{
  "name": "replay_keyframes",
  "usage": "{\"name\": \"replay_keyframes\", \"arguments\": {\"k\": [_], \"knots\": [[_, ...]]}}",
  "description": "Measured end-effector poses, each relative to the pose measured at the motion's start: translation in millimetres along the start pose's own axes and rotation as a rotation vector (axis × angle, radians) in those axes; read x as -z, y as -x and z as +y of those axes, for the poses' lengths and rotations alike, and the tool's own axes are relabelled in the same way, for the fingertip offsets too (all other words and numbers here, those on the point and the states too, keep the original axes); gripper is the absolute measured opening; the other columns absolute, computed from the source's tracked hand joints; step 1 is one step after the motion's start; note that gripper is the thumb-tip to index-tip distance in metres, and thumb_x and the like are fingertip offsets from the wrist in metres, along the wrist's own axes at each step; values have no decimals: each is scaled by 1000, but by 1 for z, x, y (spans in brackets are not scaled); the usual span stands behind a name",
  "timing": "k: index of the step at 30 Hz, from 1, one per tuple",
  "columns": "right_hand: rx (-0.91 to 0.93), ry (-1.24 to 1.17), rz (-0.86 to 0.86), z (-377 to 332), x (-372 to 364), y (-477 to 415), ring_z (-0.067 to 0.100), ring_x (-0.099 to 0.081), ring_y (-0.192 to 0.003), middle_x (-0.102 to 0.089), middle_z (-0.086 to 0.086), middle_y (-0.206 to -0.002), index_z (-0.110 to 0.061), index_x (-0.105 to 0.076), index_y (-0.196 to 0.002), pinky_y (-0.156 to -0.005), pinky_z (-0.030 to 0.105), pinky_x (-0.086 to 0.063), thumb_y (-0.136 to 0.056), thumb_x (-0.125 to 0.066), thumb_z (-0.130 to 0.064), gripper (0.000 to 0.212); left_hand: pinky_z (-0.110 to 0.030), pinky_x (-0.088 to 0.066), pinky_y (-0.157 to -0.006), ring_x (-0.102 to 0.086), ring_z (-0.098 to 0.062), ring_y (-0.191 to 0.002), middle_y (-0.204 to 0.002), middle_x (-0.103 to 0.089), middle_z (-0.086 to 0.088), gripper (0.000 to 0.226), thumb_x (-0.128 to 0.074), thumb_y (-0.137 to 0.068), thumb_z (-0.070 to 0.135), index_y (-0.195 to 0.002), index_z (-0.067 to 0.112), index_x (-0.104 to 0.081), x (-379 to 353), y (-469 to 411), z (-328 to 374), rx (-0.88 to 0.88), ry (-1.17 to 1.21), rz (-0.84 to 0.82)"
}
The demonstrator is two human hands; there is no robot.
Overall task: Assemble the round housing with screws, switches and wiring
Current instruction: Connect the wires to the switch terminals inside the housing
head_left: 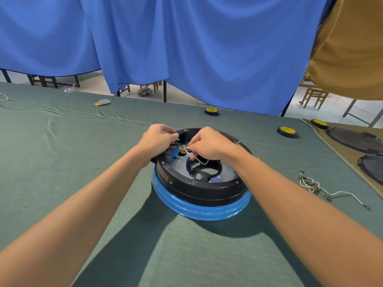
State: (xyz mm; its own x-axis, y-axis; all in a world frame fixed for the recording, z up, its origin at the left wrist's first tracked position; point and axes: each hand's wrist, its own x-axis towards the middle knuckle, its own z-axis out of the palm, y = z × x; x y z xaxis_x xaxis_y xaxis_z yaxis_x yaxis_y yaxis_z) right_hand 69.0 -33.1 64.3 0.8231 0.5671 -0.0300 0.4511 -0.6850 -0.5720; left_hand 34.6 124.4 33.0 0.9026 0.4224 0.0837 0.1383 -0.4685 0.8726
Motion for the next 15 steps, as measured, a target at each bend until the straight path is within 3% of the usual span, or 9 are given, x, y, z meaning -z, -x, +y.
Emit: {"name": "replay_keyframes", "arguments": {"k": [2, 5, 7, 11, 15], "knots": [[-4, -14, -51, -2, -5, -4, 11, -59, -68, -75, 0, -73, -8, -76, -81, -62, 26, -48, -93, -54, -13, 25, -37, -51, -91, -63, -23, -103, -112, -67, -6, 28, -61, -94, 21, -120, 12, -66, -2, 3, -5, 2, 70, 2], [26, 24, -38, -3, -9, -5, 4, -55, -63, -72, -5, -65, -17, -72, -69, -57, 21, -40, -94, -58, -20, 29, -42, -53, -93, -67, -24, -98, -107, -71, -9, 27, -57, -96, 13, -120, 10, -66, 2, 7, -9, 13, 218, -57], [8, 8, -38, -3, -10, -6, 2, -55, -61, -70, -7, -61, -18, -73, -76, -56, 20, -39, -94, -59, -19, 23, -39, -54, -91, -69, -22, -97, -102, -73, -6, 23, -53, -96, 9, -113, 11, -69, 2, 11, -11, -8, 265, -77], [-50, 30, -17, -5, -8, -8, 3, -54, -56, -70, -7, -58, -14, -76, -80, -53, 20, -39, -91, -61, -18, 19, -46, -48, -101, -65, -28, -108, -107, -72, -7, 23, -53, -93, 13, -103, 22, -73, -6, 19, -10, -23, 258, -27], [-113, 18, 14, -2, -10, -8, 16, -56, -61, -74, 7, -73, -9, -76, -79, -62, 27, -48, -86, -57, -15, 21, -47, -51, -98, -68, -25, -102, -105, -73, -7, 21, -58, -89, 15, -95, 29, -72, -6, 23, -12, -37, 286, -55]]}}
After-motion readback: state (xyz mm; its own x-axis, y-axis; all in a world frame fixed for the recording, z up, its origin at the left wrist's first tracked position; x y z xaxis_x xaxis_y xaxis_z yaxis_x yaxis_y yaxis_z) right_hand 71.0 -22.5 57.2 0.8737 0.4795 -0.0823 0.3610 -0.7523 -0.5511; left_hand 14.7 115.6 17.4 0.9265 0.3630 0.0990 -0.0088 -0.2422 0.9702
